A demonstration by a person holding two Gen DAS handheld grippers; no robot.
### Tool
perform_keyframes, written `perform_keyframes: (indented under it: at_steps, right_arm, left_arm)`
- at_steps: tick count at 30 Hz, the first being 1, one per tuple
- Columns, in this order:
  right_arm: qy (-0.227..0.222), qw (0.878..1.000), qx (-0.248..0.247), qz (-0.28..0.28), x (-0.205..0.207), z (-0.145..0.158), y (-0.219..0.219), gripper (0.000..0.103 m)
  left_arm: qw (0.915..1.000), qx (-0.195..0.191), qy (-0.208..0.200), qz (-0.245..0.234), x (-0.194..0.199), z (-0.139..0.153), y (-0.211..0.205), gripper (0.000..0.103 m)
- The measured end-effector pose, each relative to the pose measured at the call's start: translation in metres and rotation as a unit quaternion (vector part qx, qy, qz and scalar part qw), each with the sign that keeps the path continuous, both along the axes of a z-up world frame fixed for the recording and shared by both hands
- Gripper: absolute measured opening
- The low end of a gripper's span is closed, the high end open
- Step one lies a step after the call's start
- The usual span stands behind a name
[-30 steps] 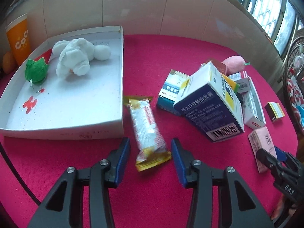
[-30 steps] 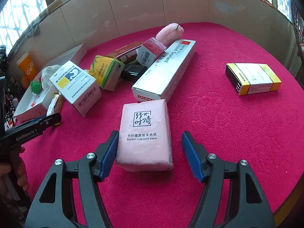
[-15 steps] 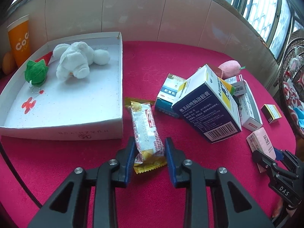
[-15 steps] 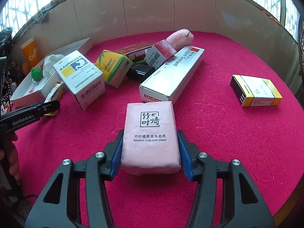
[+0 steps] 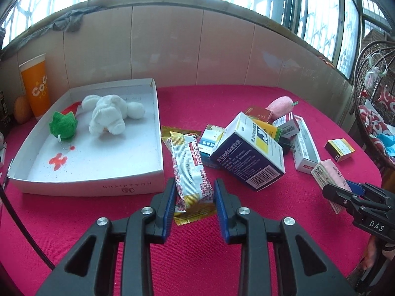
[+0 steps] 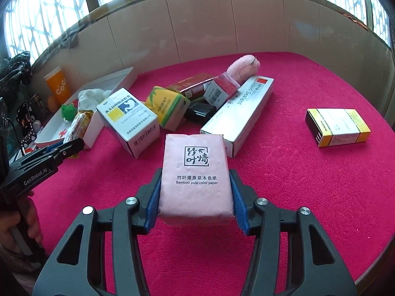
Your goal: Organize objects
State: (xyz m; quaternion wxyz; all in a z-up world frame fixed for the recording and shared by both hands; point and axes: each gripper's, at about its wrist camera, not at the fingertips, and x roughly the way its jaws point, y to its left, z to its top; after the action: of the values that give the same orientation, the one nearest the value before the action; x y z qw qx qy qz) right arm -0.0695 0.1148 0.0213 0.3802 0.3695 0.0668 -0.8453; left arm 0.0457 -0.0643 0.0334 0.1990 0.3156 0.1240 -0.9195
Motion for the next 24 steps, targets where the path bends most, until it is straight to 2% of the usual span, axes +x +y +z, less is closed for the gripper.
perform_keyframes:
  at_steps: [10,14,24]
  right_arm:
    - [-0.001,1.0,-0.014,0.008,0.002,0.002,-0.002,0.051]
    - [0.007,1.0,-0.026,0.009,0.004,0.009,-0.002,0.05]
    - [0.037,0.998,-0.054,0.01,0.007,0.032,-0.005,0.051]
  left_arm:
    - [0.9998,-0.007,0.018,0.004,0.01,0.006,0.0,0.03]
    - [0.9993,-0.017,0.032,0.008,0.015,0.013,0.0,0.03]
    - [0.997,-0.009,0.066,0.04,0.035,0.029,-0.018,0.03]
